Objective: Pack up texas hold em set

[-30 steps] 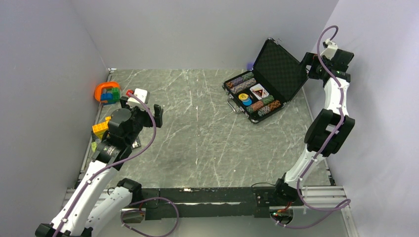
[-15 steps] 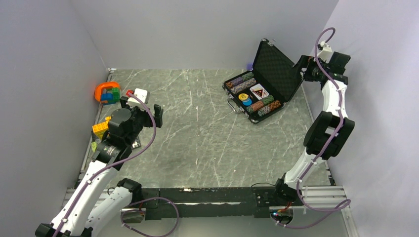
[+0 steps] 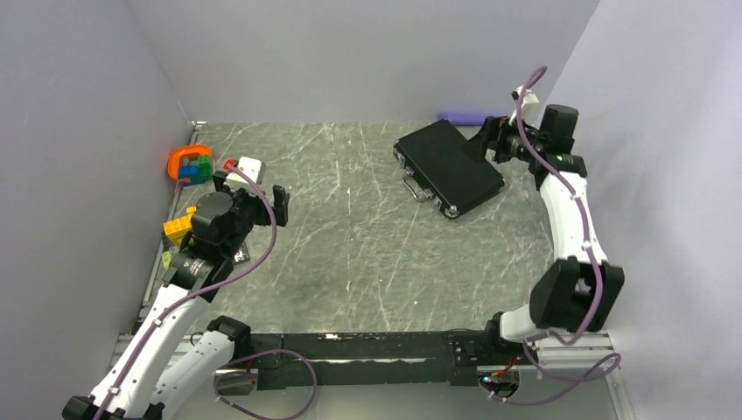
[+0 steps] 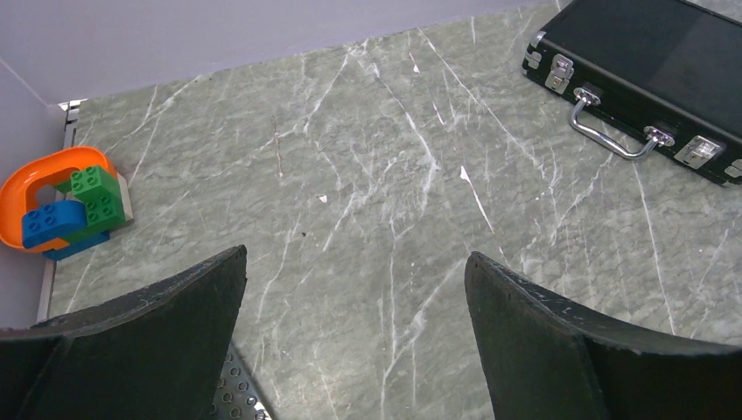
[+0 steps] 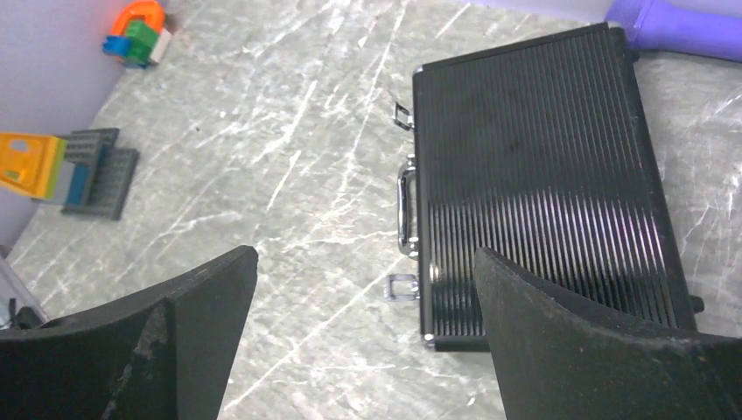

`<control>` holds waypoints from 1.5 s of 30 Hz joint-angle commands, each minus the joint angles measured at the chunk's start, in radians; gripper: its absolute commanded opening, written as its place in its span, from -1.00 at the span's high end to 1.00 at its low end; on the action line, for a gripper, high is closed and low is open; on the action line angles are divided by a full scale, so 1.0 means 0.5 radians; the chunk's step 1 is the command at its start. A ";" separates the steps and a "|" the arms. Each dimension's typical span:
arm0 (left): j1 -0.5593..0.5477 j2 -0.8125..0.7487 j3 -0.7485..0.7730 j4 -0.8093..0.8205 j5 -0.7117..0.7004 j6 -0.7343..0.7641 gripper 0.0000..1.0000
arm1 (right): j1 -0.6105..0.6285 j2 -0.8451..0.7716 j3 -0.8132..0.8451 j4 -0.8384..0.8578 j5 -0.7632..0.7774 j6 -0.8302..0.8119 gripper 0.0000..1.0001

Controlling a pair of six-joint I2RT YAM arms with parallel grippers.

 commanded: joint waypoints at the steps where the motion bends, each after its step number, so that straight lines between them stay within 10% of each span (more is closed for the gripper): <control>1: -0.008 -0.014 0.007 0.082 0.029 -0.007 -0.97 | -0.029 -0.342 -0.172 0.279 0.050 0.166 -0.96; 12: -0.009 -0.020 0.014 0.076 0.047 -0.011 -0.97 | 0.042 -0.530 -0.362 0.186 0.690 0.463 -0.70; 27: -0.009 -0.057 0.033 0.048 0.138 -0.036 -0.97 | 0.652 -0.508 -0.917 0.393 1.370 0.848 0.21; 36: -0.008 -0.109 0.066 -0.001 0.211 -0.061 -0.97 | 0.713 -0.314 -1.133 0.879 1.389 0.865 0.63; 45: -0.009 -0.137 0.053 -0.015 0.190 -0.048 -0.97 | 0.741 0.017 -1.009 1.006 1.357 0.893 0.65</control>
